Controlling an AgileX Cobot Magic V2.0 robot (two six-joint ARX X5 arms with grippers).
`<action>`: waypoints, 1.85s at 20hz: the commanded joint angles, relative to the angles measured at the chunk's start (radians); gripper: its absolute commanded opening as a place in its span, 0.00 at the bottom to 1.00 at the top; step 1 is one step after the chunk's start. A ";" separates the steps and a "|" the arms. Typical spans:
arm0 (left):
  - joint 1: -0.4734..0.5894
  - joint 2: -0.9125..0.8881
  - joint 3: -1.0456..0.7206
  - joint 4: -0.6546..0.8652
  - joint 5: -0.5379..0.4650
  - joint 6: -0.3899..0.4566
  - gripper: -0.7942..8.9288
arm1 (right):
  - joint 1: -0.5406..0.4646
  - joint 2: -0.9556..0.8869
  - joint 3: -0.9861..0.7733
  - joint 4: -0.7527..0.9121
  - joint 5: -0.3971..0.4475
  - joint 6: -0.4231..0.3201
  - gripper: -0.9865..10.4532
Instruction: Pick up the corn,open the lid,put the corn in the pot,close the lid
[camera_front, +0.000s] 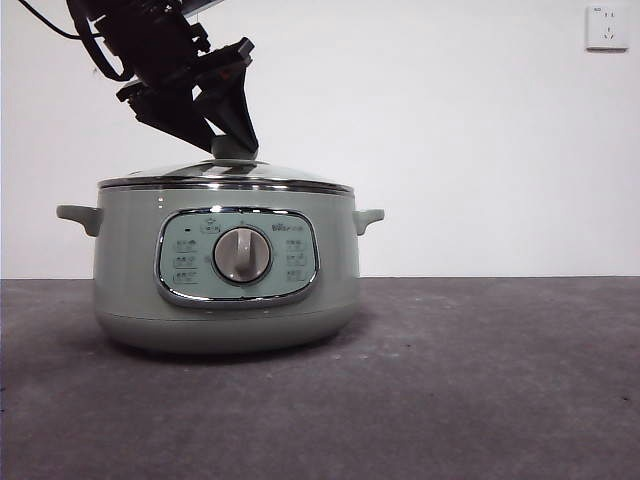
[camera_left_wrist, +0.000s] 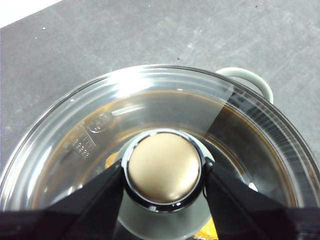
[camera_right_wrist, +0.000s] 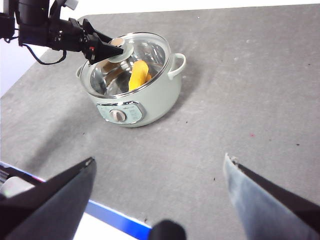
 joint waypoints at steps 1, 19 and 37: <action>-0.005 0.014 -0.025 -0.025 -0.032 0.038 0.07 | 0.001 -0.005 -0.008 -0.026 0.003 0.001 0.46; -0.002 -0.141 0.066 -0.217 0.031 -0.026 0.57 | 0.001 -0.005 -0.008 -0.026 -0.011 -0.004 0.47; -0.002 -0.677 0.099 -0.813 0.268 -0.113 0.57 | 0.001 -0.005 -0.008 -0.026 -0.156 -0.112 0.46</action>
